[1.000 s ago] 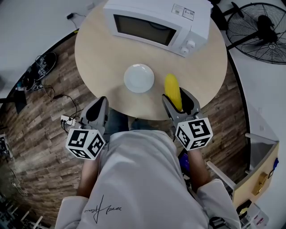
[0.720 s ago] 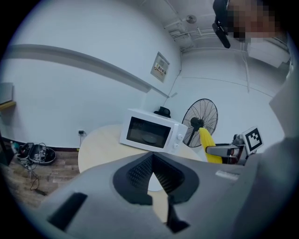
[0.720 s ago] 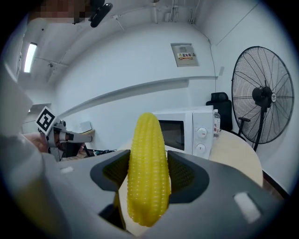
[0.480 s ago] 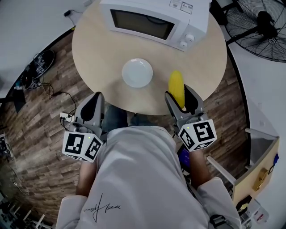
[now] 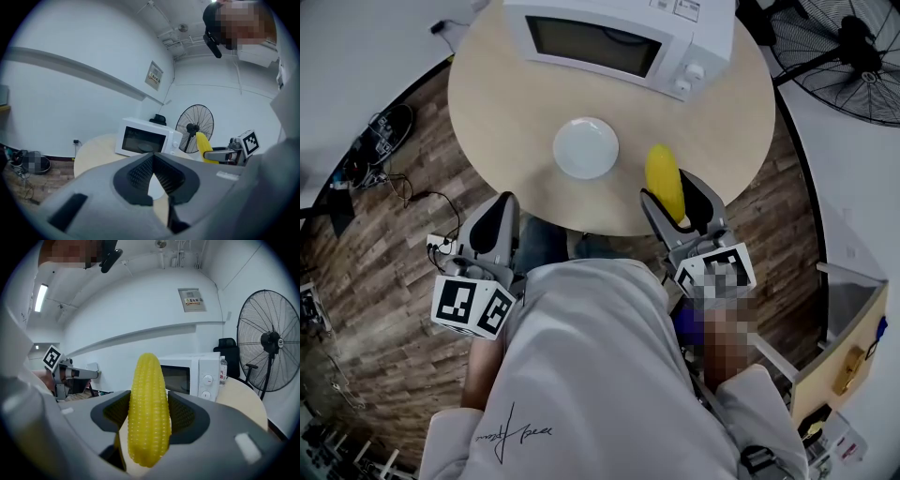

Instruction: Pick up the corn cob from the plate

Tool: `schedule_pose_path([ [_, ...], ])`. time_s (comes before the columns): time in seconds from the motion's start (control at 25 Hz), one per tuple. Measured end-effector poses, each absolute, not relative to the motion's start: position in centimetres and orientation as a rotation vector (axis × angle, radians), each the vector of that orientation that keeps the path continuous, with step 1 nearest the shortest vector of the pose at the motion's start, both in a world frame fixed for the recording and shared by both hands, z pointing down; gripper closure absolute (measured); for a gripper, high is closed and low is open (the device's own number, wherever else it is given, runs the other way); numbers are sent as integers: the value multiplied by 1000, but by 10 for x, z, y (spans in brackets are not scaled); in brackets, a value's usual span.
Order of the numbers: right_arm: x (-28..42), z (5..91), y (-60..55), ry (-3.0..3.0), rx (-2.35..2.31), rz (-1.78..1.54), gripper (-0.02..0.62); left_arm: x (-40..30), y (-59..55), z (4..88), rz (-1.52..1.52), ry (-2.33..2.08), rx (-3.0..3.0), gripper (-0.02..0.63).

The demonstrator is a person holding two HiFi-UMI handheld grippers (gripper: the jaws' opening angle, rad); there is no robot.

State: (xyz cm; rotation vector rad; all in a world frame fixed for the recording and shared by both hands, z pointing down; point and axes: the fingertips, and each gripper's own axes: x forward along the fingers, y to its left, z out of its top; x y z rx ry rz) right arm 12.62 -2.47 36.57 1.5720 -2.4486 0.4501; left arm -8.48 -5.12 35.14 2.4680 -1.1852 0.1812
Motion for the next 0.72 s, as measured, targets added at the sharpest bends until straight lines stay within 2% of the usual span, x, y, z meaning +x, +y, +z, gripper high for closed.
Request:
schedule_pose_path([
  [0.72, 131, 371, -27, -2465, 1544, 474, 333, -74, -49, 360, 197, -1172, 2434, 614],
])
